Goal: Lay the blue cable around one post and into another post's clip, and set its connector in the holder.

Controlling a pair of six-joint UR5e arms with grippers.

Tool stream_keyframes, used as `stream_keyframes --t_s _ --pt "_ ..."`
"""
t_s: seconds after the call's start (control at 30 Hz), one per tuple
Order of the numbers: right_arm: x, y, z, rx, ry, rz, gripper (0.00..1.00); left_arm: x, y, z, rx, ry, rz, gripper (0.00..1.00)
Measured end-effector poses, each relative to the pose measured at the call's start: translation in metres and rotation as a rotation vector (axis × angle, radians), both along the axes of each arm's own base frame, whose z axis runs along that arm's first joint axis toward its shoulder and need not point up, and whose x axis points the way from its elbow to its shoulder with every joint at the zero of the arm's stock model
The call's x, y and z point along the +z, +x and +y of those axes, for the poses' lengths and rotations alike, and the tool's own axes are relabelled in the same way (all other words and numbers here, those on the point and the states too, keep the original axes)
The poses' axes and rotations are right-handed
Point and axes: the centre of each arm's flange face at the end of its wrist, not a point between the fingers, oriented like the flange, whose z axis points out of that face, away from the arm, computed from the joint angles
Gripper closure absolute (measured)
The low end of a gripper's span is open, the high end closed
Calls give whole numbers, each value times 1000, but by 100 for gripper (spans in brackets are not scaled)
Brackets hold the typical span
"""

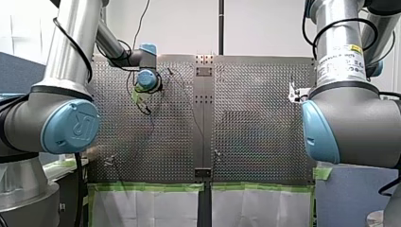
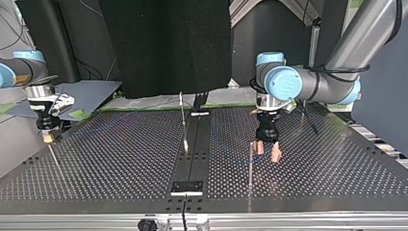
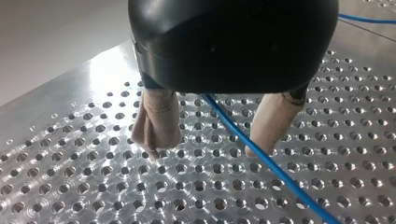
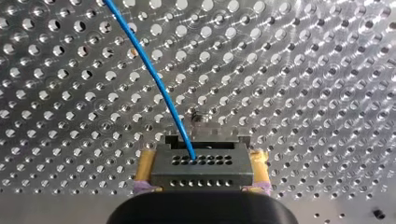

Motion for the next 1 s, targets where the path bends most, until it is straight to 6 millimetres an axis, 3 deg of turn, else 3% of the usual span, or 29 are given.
stream_keyframes --t_s 1.0 --pt "-3 4 -2 3 -17 7 90 0 1 1 1 2 -3 2"
